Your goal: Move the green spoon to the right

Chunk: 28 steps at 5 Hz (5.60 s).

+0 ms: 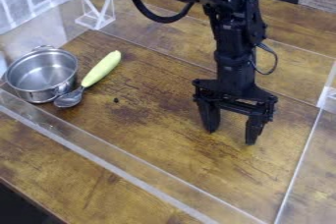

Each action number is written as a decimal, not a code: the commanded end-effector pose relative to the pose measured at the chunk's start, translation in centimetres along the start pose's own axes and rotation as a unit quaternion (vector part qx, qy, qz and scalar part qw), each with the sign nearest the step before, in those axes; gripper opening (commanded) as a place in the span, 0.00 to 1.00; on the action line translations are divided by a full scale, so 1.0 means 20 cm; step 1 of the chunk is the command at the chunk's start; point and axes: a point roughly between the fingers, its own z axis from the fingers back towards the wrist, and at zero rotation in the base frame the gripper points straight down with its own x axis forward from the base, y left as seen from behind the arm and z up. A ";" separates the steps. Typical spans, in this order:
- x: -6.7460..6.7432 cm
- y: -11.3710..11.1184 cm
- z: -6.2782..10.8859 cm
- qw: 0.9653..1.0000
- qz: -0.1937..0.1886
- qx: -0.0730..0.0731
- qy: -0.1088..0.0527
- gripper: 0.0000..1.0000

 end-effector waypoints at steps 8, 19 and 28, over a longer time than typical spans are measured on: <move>-0.06 0.40 0.41 0.997 0.041 0.066 -0.012 1.00; -0.09 0.58 0.44 0.993 -0.047 0.107 0.007 1.00; -0.13 0.89 0.45 0.983 0.138 0.121 -0.013 1.00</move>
